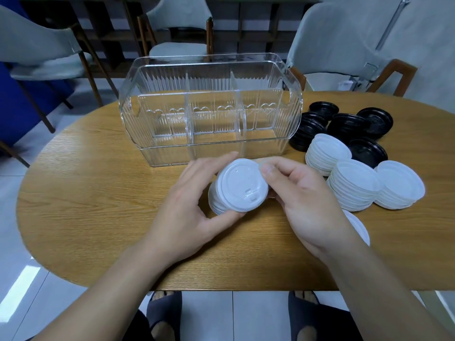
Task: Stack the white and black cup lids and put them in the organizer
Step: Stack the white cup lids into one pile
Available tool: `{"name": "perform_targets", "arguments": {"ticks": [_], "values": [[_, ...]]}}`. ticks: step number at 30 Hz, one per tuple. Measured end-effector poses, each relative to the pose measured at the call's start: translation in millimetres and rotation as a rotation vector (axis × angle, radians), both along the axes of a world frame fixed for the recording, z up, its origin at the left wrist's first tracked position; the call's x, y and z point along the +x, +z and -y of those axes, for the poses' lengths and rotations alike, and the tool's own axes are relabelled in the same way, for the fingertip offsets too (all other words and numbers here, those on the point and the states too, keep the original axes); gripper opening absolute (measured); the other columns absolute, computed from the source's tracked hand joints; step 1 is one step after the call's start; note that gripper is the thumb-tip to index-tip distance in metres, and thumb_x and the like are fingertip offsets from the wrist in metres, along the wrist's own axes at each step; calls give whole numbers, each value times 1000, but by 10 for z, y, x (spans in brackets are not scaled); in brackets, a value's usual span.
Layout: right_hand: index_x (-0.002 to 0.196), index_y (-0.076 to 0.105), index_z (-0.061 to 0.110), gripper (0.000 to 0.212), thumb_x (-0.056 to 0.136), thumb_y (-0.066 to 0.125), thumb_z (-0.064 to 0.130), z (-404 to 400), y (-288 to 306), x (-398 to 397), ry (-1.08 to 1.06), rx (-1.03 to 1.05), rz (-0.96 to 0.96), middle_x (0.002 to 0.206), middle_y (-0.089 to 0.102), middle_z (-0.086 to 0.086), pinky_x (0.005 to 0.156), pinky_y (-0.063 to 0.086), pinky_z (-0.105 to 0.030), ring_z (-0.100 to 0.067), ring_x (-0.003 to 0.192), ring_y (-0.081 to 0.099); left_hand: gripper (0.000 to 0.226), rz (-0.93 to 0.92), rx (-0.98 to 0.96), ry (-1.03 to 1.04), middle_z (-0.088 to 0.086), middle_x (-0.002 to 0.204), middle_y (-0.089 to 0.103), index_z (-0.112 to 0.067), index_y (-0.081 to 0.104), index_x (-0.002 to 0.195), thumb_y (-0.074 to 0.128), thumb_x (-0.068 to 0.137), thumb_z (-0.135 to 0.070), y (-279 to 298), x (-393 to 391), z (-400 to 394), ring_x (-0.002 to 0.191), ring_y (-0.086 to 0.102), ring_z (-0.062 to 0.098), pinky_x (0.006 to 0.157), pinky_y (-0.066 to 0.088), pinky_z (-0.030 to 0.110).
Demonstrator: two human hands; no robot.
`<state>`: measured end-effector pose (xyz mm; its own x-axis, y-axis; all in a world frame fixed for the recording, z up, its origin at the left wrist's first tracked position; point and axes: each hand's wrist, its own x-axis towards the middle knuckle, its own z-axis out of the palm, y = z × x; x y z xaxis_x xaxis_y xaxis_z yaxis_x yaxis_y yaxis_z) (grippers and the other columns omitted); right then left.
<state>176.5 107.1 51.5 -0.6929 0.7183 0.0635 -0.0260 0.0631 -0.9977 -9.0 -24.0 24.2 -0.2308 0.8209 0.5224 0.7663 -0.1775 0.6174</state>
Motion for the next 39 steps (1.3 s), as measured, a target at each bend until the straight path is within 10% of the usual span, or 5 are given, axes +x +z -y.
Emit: {"name": "perform_targets", "arguments": {"ticks": [6, 10, 20, 29, 39], "values": [[123, 79, 14, 28, 116, 53, 21, -3, -9, -2, -12, 10, 21, 118, 82, -5, 112, 55, -57, -24, 118, 76, 91, 41, -70, -14, -14, 147, 63, -24, 55, 162, 100, 83, -38, -19, -13, 20, 136, 60, 17, 115, 46, 32], [130, 76, 19, 25, 109, 66, 27, 47, 40, -33, -38, 21, 12, 112, 83, 4, 97, 60, -31, -10, 109, 78, 83, 43, -26, 29, -16, 140, 66, -22, 61, 155, 98, 83, -43, -17, 15, 10, 128, 62, 16, 109, 48, 28], [140, 65, 40, 70, 78, 94, 49, 159, -12, -71, -76, 551, 272, 141, 56, 24, 102, 38, -9, -5, 136, 53, 65, -60, -23, 251, -21, 113, 65, -22, 67, 126, 93, 77, -55, -66, 12, -20, 99, 54, 8, 87, 39, 13], [140, 69, 38, 63, 82, 87, 56, 2, -39, -24, -154, 544, 346, 136, 62, 24, 111, 47, -30, -1, 130, 57, 110, 38, -330, 202, -29, 132, 61, -44, 49, 156, 90, 62, -85, -98, -140, 25, 131, 50, 8, 114, 46, 41], [154, 62, 31, 68, 93, 82, 54, 46, -169, -102, 36, 678, 471, 151, 56, 27, 125, 34, -42, -3, 145, 47, 119, -11, -403, 160, -33, 139, 60, -48, 28, 169, 94, 71, -67, -122, -160, -15, 133, 38, -17, 121, 29, 34]]}}
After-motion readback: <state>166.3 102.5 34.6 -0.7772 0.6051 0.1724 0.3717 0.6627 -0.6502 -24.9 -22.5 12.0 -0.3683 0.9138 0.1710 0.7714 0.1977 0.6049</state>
